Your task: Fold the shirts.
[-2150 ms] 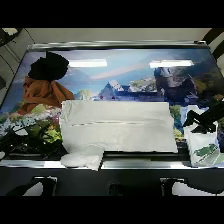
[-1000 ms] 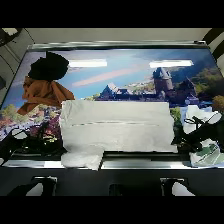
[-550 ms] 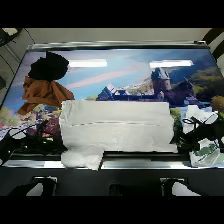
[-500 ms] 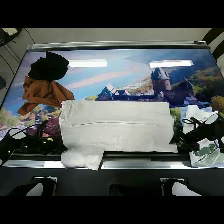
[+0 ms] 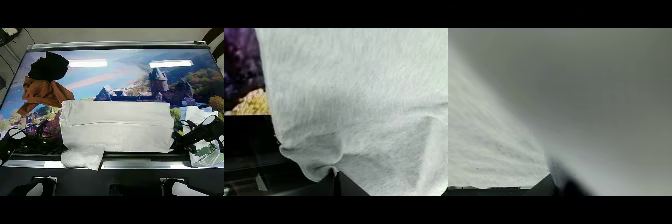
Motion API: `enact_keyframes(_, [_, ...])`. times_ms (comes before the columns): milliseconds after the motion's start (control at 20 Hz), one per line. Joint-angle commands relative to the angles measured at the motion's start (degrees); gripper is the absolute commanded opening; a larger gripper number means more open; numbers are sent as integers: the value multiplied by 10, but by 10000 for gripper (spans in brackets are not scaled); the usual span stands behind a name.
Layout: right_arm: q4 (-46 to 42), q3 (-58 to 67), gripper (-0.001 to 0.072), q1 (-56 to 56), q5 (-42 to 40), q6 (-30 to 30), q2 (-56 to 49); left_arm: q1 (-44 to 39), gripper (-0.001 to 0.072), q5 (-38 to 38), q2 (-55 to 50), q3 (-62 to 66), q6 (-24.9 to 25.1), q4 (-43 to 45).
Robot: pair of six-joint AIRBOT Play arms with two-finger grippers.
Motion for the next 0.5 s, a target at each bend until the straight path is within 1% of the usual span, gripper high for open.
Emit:
enact_keyframes(0, [-2, 2, 43, 0, -32, -5, 1, 0, 23, 1, 0, 2, 2, 1])
enact_keyframes(100, [-2, 18, 41, 0, -24, -11, 12, 0, 22, 1, 2, 16, 26, 2])
enact_keyframes(150, [2, 30, 41, 0, -19, -17, 19, 0, 22, 1, 5, 33, 31, 2])
enact_keyframes(250, [30, 61, 40, 0, -23, -17, 43, 0, 20, 0, 15, 82, 30, 2])
enact_keyframes(350, [87, 101, 39, 0, -23, -17, 56, 0, 19, 0, 22, 138, 12, 2])
enact_keyframes(400, [107, 125, 39, 1, -21, -17, 55, 0, 18, 2, 21, 169, 12, 2])
enact_keyframes(450, [108, 148, 38, 7, -26, -14, 54, 0, 17, 14, 19, 195, 4, 3])
